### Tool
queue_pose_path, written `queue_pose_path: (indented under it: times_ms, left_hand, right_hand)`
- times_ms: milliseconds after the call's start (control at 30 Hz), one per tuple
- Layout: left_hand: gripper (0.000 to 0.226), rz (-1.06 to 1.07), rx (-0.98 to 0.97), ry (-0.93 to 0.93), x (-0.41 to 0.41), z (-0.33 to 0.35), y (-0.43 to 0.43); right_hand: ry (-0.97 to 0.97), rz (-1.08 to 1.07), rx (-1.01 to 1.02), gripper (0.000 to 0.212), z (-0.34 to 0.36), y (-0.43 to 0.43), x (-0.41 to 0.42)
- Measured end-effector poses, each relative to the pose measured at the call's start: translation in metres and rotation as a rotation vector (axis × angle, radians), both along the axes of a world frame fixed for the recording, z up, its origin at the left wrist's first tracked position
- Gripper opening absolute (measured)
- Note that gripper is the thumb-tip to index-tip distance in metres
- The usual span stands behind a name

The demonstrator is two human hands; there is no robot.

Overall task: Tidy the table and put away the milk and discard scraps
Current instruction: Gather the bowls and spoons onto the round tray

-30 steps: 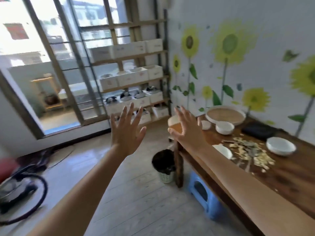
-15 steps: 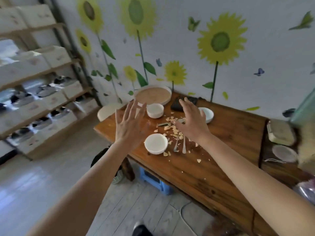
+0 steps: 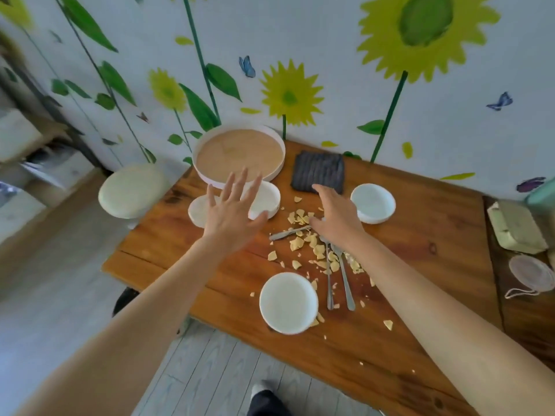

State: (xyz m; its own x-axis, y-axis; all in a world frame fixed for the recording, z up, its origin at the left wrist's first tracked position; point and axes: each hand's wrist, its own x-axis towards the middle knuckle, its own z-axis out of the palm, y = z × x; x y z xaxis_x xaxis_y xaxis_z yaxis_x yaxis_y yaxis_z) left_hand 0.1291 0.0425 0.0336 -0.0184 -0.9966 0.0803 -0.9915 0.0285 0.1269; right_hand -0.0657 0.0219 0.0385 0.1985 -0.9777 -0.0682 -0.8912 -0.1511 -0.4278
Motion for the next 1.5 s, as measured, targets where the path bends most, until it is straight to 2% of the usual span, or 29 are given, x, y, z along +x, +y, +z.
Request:
queue_pose_path:
  times_ms: [233,533,700,800,900,1033,1300,1500]
  left_hand:
    - [0.069,-0.085,0.122,-0.016,0.007,-0.039,-0.052]
    - [0.069,-0.056,0.233,-0.027,0.007,-0.075,-0.102]
    - [0.069,-0.024,0.275,0.019,0.011,-0.083,-0.119]
    - [0.068,0.014,0.286,0.062,0.013,-0.088,-0.129]
    - [0.065,0.044,0.28,0.128,0.016,-0.094,-0.137]
    - [0.063,0.132,0.325,0.309,0.02,-0.103,-0.15]
    - [0.039,0.142,0.269,0.484,0.047,-0.107,-0.158]
    - [0.033,0.213,0.382,0.628,0.072,-0.103,-0.154]
  right_hand:
    - [0.049,-0.048,0.088,0.046,-0.039,-0.037,0.013]
    - [0.194,0.193,0.209,0.022,-0.086,-0.082,0.017]
    - [0.246,0.311,0.296,0.021,-0.097,-0.103,0.016]
    - [0.253,0.37,0.368,0.018,-0.102,-0.112,0.017]
    - [0.295,0.417,0.357,0.013,-0.107,-0.116,0.02]
    - [0.295,0.438,0.397,0.008,-0.105,-0.123,0.027]
    - [0.201,0.265,0.304,0.006,-0.043,-0.149,0.027]
    - [-0.365,-0.173,0.218,0.012,-0.012,-0.185,0.053]
